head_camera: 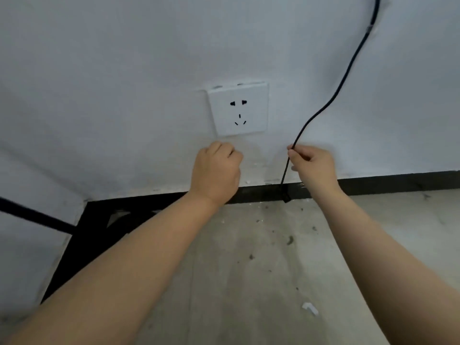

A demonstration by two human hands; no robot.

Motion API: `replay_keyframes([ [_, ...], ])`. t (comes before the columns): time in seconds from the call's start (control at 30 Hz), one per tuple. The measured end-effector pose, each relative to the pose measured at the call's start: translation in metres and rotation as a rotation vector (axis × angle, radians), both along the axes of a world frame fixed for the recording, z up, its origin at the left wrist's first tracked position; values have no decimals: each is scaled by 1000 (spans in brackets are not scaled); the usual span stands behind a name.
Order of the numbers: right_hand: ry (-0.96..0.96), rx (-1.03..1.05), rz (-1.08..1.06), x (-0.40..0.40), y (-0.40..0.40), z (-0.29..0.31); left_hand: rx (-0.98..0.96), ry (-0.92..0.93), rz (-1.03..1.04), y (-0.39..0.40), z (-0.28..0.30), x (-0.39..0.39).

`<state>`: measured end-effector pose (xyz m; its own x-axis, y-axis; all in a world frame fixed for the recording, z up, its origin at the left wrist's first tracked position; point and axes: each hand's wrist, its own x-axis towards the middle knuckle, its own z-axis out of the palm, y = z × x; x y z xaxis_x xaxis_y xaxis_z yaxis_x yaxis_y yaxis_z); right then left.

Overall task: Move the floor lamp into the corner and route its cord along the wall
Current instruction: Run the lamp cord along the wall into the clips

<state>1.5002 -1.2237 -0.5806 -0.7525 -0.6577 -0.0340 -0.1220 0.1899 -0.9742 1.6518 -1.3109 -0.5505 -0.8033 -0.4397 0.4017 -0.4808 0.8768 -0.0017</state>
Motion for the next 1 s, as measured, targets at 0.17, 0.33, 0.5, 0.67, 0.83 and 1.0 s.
replay_keyframes([
  [0.17, 59, 123, 79, 8, -9, -5, 470, -111, 261, 9, -49, 18],
  [0.33, -206, 26, 108, 15, -25, 0, 884, -65, 304, 12, -78, 18],
  [0.5, -490, -95, 169, 17, -30, 9, 921, 27, 280, -2, -81, 6],
  [0.67, -575, -152, 129, 13, -29, 3, 984, 66, 205, -23, -70, 8],
  [0.83, -340, -20, 11, 11, -32, -10, 955, -15, 176, -15, -67, 5],
  [1.0, -222, 21, -10, 11, -37, -23, 742, -68, 272, -16, -66, -8],
])
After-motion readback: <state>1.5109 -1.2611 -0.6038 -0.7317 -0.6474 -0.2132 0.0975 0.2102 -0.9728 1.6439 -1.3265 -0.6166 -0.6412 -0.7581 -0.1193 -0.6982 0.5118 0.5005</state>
